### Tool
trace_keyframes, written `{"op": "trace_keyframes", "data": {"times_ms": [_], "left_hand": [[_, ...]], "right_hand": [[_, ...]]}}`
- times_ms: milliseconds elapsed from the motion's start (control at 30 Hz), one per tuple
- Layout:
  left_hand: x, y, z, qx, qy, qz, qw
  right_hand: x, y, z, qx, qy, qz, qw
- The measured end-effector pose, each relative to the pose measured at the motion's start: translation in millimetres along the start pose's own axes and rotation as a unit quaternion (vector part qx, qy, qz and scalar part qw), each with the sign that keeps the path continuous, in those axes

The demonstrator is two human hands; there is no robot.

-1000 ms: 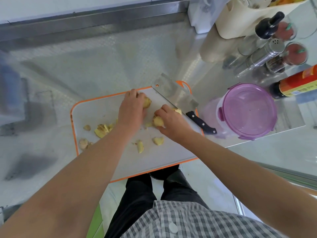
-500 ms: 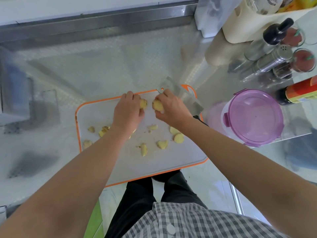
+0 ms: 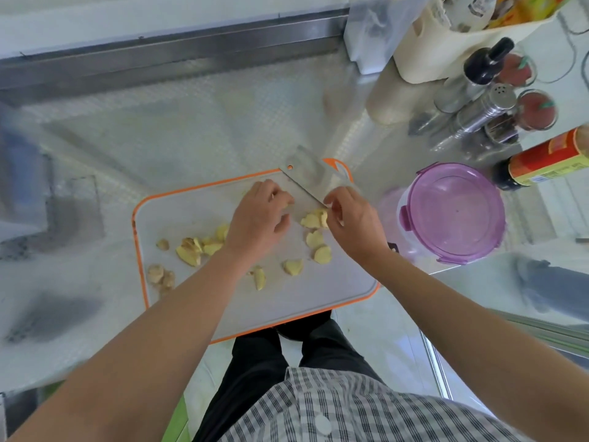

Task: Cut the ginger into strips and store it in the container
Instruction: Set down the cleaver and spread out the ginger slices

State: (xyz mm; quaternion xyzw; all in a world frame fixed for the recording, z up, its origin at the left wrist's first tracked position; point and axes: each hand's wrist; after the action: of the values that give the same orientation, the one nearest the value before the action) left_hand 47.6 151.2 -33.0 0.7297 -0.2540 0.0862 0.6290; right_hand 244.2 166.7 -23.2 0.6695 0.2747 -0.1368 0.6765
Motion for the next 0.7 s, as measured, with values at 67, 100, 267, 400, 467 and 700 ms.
{"op": "trace_keyframes", "data": {"times_ms": [67,100,267,400,467,700], "left_hand": [[13,-12,-1,-0.050,-0.019,0.031,0.998],[17,-17,-2,-0.071,-0.023,0.033,0.997],[30,-33,-9,-0.119,0.004,0.031,0.992],[40,-37,-11,-0.126,0.048,0.051,0.990],[42,-39,-9,-0.115,0.084,0.047,0.989],[39,-41,-7,-0.110,0.167,0.072,0.977]], "right_hand": [[10,3,11,-0.044,-0.028,0.018,0.998],[14,3,17,-0.067,-0.032,0.024,0.997],[17,0,30,-0.057,-0.040,0.020,0.997],[15,-5,26,-0.052,-0.058,0.021,0.997],[13,-8,21,-0.061,-0.056,0.024,0.996],[21,-5,14,-0.038,-0.043,0.002,0.998]]}}
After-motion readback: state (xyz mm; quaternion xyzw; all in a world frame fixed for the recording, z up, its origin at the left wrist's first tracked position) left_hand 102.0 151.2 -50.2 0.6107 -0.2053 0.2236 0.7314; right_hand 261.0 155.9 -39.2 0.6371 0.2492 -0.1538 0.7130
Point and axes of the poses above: each hand's wrist, its own z-axis away from the middle knuckle, its own y-axis out of the back of the hand, x = y × z, and after that the axes turned 6 degrees about x, right-handed
